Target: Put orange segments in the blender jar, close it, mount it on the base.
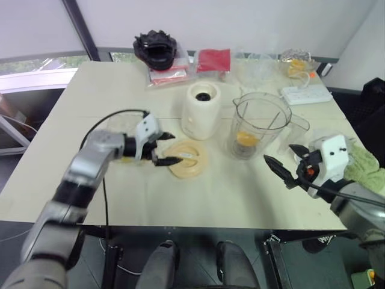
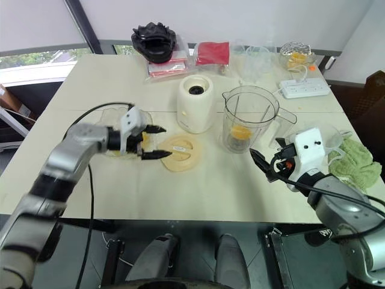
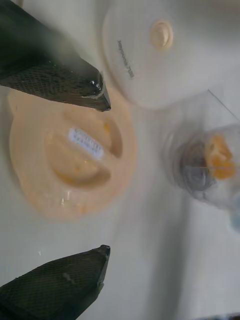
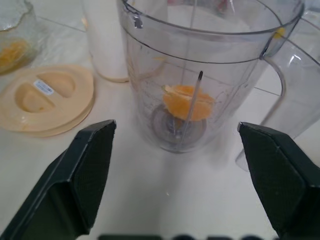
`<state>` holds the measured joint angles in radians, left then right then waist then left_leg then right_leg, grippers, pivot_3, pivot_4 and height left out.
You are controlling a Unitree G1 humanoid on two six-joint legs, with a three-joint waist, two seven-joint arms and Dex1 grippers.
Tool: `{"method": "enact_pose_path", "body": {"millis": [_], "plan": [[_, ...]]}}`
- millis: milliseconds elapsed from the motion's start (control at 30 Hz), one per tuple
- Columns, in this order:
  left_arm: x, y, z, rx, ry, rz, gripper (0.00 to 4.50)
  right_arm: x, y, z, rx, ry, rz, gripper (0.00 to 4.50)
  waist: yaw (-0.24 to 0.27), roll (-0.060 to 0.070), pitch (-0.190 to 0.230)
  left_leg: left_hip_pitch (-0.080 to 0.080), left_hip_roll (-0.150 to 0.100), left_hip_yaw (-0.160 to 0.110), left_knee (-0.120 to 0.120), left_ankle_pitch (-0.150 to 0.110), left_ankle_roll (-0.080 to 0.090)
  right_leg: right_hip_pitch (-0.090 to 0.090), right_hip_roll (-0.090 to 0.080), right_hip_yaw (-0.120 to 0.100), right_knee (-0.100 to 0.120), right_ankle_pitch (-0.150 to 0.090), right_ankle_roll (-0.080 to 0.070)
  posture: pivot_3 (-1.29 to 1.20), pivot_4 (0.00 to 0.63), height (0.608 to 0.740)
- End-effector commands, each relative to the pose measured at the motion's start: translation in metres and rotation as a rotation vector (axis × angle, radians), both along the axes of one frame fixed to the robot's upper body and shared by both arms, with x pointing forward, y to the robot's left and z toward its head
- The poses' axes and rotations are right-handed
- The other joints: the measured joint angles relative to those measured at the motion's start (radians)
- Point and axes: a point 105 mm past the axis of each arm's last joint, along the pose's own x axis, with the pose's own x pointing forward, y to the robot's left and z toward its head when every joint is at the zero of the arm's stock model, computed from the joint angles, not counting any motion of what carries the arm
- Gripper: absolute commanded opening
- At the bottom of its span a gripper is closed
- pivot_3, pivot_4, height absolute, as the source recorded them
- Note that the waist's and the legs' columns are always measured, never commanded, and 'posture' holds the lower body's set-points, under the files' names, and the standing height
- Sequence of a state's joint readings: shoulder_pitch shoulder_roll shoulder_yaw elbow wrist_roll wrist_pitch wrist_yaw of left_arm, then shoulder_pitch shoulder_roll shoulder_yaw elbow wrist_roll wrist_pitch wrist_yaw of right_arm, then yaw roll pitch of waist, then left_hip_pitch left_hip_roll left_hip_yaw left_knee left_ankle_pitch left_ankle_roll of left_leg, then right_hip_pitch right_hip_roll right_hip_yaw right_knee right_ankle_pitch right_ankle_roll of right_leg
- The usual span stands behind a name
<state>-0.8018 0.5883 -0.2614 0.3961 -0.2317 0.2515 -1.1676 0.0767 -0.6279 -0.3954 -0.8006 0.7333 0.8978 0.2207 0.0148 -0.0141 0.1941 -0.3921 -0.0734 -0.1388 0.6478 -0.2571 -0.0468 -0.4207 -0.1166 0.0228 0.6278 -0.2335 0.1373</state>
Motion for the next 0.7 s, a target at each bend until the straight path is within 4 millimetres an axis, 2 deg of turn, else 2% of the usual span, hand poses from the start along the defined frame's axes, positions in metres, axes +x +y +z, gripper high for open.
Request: {"method": "enact_pose_path", "body": {"millis": [33, 133, 333, 567, 700], "plan": [[0.019, -0.003, 0.002, 0.105, -0.023, -0.090, 4.50, -0.018, 0.018, 0.007, 0.066, -0.038, 0.013, 4.08, -0.003, 0.000, 0.000, 0.000, 0.000, 0.000, 0.000, 0.000, 0.000, 0.000, 0.000, 0.000, 0.000, 0.000, 0.000, 0.00, 0.150, 0.740], [0.024, -0.011, 0.004, 0.187, 0.023, -0.180, 4.50, -0.030, 0.028, 0.001, 0.091, -0.027, -0.007, 4.08, -0.012, 0.000, 0.000, 0.000, 0.000, 0.001, 0.000, -0.002, 0.004, -0.001, 0.000, 0.000, -0.001, 0.000, 0.001, 0.00, 0.150, 0.740], [0.020, -0.018, -0.005, 0.376, 0.098, -0.300, 4.50, -0.036, 0.026, -0.004, 0.121, -0.041, -0.104, 4.08, -0.029, -0.001, 0.000, 0.000, -0.001, 0.001, 0.000, -0.003, 0.005, -0.002, 0.000, 0.000, 0.001, -0.001, 0.002, 0.00, 0.150, 0.740], [0.022, -0.021, -0.031, 0.577, 0.065, -0.319, 4.50, -0.041, 0.022, -0.008, 0.116, -0.046, -0.157, 4.08, -0.028, -0.001, 0.000, 0.000, 0.000, 0.001, 0.000, -0.003, 0.005, -0.001, 0.000, 0.000, 0.002, -0.001, 0.003, 0.00, 0.150, 0.740], [0.028, -0.026, -0.036, 0.636, 0.029, -0.281, 4.50, -0.040, 0.021, -0.005, 0.104, -0.059, -0.162, 4.08, -0.027, -0.002, 0.001, 0.000, 0.000, 0.001, 0.001, -0.003, 0.005, -0.001, 0.000, 0.000, 0.002, -0.001, 0.003, 0.00, 0.150, 0.740]]}}
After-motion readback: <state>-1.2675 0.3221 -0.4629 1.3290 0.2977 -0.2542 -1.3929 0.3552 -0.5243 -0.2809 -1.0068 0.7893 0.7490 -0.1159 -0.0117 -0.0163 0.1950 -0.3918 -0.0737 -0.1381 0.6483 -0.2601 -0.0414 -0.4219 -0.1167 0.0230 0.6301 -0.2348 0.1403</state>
